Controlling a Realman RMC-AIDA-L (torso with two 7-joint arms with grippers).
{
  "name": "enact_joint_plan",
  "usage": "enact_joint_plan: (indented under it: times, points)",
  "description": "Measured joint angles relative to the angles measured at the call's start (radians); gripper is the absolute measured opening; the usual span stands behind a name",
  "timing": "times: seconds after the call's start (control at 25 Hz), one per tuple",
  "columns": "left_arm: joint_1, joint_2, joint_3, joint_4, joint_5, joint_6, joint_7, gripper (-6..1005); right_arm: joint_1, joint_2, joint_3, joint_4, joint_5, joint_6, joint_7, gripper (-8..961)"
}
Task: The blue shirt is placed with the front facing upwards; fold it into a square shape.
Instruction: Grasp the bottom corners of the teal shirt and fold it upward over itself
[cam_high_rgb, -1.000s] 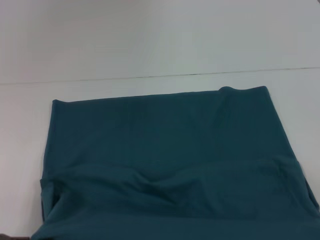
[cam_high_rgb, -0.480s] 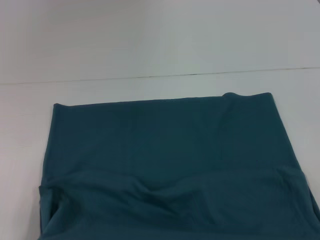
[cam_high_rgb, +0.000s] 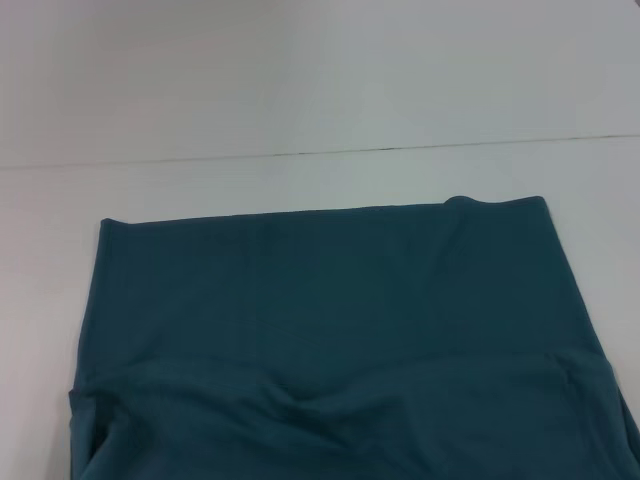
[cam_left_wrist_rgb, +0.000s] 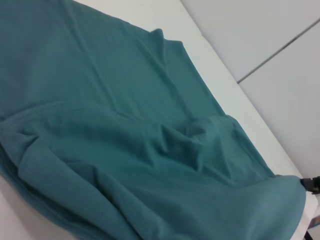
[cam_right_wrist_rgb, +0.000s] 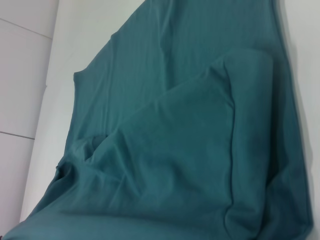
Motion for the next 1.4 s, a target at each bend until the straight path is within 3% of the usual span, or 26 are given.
enact_joint_plan:
  times: [0.48,0.68,0.92,1.08,1.4]
  points:
    - [-0.048,0.003,-0.037,0.033,-0.012,0.006,0.013,34,0.044,-0.010,0.066,0.035,0.052,-0.059,-0.032,33]
    - [-0.147,0.042,-0.111,0.167,-0.014,-0.010,0.014,34,0.108,-0.036,0.128,0.116,0.090,-0.042,-0.034,33]
    - [-0.258,0.117,-0.156,0.304,-0.012,-0.110,0.030,34,0.209,-0.051,0.172,0.137,0.097,0.046,0.001,33]
    - [-0.329,0.155,-0.157,0.363,-0.010,-0.196,0.006,34,0.311,-0.075,0.171,0.170,0.098,0.143,0.044,33]
    - [-0.430,0.164,-0.141,0.395,0.000,-0.357,0.007,34,0.423,-0.079,0.146,0.188,0.097,0.266,0.087,33]
